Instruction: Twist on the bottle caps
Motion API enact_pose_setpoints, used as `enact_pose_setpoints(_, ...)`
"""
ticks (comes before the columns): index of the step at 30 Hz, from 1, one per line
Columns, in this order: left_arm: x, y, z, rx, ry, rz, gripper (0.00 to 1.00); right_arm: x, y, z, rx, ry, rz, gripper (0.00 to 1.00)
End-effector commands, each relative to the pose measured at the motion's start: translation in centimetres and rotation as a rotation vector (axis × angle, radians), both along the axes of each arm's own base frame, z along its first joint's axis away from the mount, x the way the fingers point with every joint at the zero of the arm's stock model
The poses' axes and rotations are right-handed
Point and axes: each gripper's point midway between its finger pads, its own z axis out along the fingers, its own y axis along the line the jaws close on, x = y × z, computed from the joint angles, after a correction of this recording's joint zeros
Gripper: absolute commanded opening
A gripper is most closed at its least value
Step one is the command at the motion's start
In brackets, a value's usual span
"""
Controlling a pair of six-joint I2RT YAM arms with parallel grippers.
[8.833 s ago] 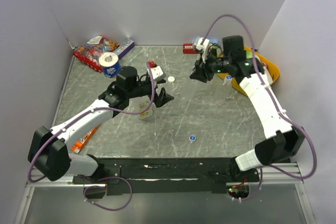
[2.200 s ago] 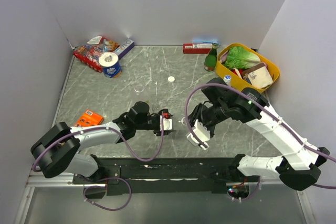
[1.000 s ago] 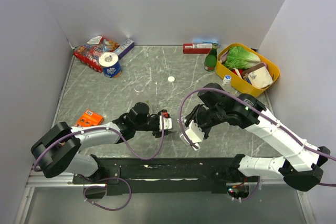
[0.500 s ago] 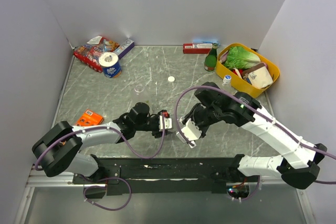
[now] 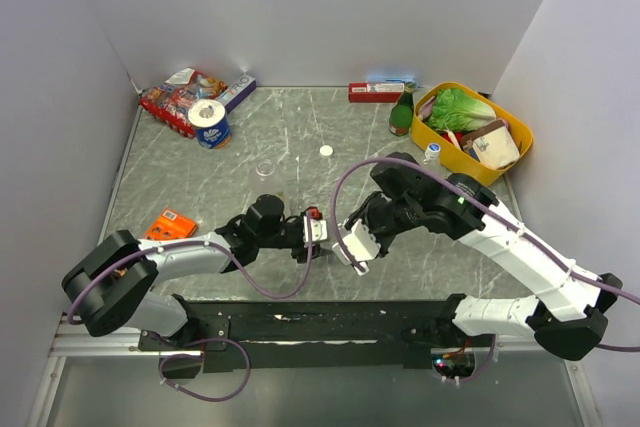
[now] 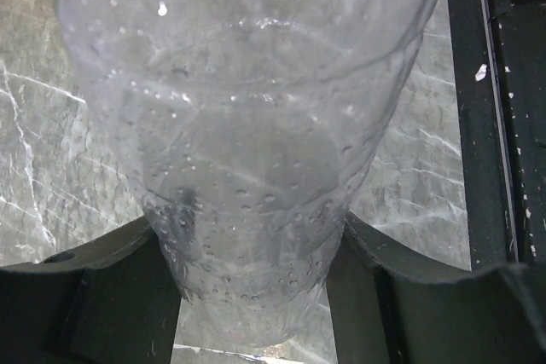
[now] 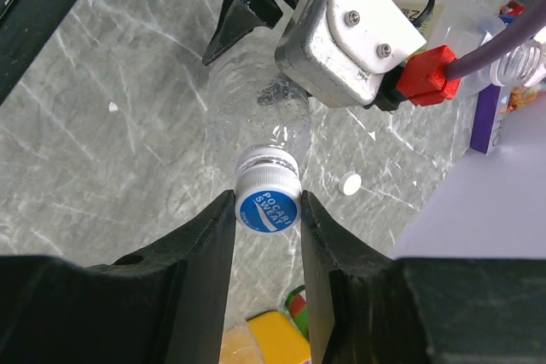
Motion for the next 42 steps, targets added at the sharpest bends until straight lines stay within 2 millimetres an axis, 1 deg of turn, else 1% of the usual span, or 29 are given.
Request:
enact_pose_setpoints(1, 0.0, -1.5, 3.4, -0.116, -0.057, -0.046, 0.01, 0.4, 0.3, 1.3, 0.04, 0.004, -0.032, 0.08)
enact_pose_setpoints(3, 0.3, -1.5, 3.5, -0.113, -0.09, -0.047, 0.01, 0.6, 0.2, 1.2, 0.033, 0.02, -0.046, 0.08)
enact_pose_setpoints(4, 0.4, -1.4, 3.5, -0.115, -0.103, -0.045, 0.01, 0.4, 0.0, 0.7, 0.01, 0.047, -0.048, 0.08)
enact_pose_setpoints(5, 0.6, -1.4, 3.7, -0.118, -0.12, -0.039, 0.01, 0.4, 0.0, 0.7, 0.012, 0.068, -0.051, 0.08)
enact_pose_setpoints(6, 1.1, -1.3, 3.9, -0.123, -0.149, -0.019, 0.01, 0.6, 0.0, 1.2, 0.025, 0.078, -0.065, 0.09)
enact_pose_setpoints(7, 1.1, -1.0, 3.6, -0.123, -0.157, -0.004, 0.01, 0.6, 0.0, 1.2, 0.021, 0.106, -0.073, 0.09)
enact_pose_setpoints(8, 1.5, -1.0, 4.4, -0.155, -0.194, 0.011, 0.01, 0.1, -0.5, 0.9, -0.003, 0.148, -0.075, 0.09)
enact_pose_setpoints(9, 1.9, -0.8, 4.5, -0.163, -0.209, 0.036, 0.01, -0.1, 0.0, 2.0, 0.028, 0.17, -0.061, 0.09)
enact_pose_setpoints(10, 2.0, -0.7, 4.4, -0.169, -0.208, 0.047, 0.01, 0.3, 0.0, 1.9, 0.022, 0.202, -0.088, 0.09)
enact_pose_setpoints(11, 2.1, -0.7, 4.6, -0.179, -0.214, 0.053, 0.01, 0.1, -0.2, 1.9, 0.014, 0.227, -0.098, 0.09)
enact_pose_setpoints(12, 2.1, -0.8, 4.8, -0.192, -0.207, 0.06, 0.01, 0.2, 0.0, 2.5, 0.028, 0.234, -0.098, 0.1)
enact_pose_setpoints(15, 2.2, -1.2, 5.5, -0.223, -0.169, 0.072, 0.01, 0.4, 0.1, 2.4, 0.024, 0.236, -0.099, 0.1)
enact_pose_setpoints(17, 2.1, -1.3, 5.5, -0.229, -0.15, 0.072, 0.01, 0.3, 0.0, 2.4, 0.025, 0.234, -0.098, 0.1)
enact_pose_setpoints(23, 2.8, -1.5, 6.7, -0.27, -0.119, 0.129, 0.01, 0.3, 0.2, 1.5, 0.006, 0.238, -0.115, 0.1)
enact_pose_setpoints(26, 3.3, -1.7, 7.4, -0.301, -0.089, 0.161, 0.01, 0.8, 0.7, 1.3, 0.018, 0.247, -0.155, 0.1)
enact_pose_setpoints(28, 3.5, -1.8, 8.1, -0.325, -0.097, 0.175, 0.01, 0.6, 0.9, 0.9, 0.003, 0.299, -0.197, 0.1)
enact_pose_setpoints(29, 3.7, -1.8, 8.3, -0.332, -0.099, 0.189, 0.01, 0.5, 1.1, 1.3, 0.009, 0.318, -0.207, 0.1)
enact_pose_setpoints(30, 4.1, -1.6, 8.5, -0.338, -0.108, 0.219, 0.01, 0.6, 1.4, 0.9, -0.007, 0.364, -0.242, 0.1)
enact_pose_setpoints(32, 4.5, -1.5, 9.0, -0.352, -0.129, 0.243, 0.01, 0.1, 1.4, 1.0, -0.024, 0.415, -0.264, 0.1)
enact_pose_setpoints(33, 4.9, -1.3, 9.0, -0.354, -0.136, 0.27, 0.01, 0.1, 1.6, 0.6, -0.043, 0.45, -0.289, 0.1)
enact_pose_setpoints(35, 5.5, -1.1, 9.6, -0.373, -0.158, 0.298, 0.01, -0.1, 1.8, 0.7, -0.047, 0.496, -0.32, 0.1)
enact_pose_setpoints(36, 5.7, -1.0, 9.6, -0.375, -0.165, 0.313, 0.01, -0.2, 1.9, 0.3, -0.065, 0.539, -0.356, 0.1)
enact_pose_setpoints(38, 5.9, -0.9, 9.6, -0.38, -0.166, 0.324, 0.01, -0.4, 2.0, 0.3, -0.07, 0.575, -0.382, 0.1)
enact_pose_setpoints(41, 6.4, -0.7, 9.9, -0.404, -0.136, 0.369, 0.01, 0.0, 2.3, 0.2, -0.064, 0.622, -0.472, 0.1)
enact_pose_setpoints(42, 6.7, -0.8, 10.2, -0.415, -0.119, 0.386, 0.01, 0.4, 2.7, 0.1, -0.052, 0.649, -0.54, 0.1)
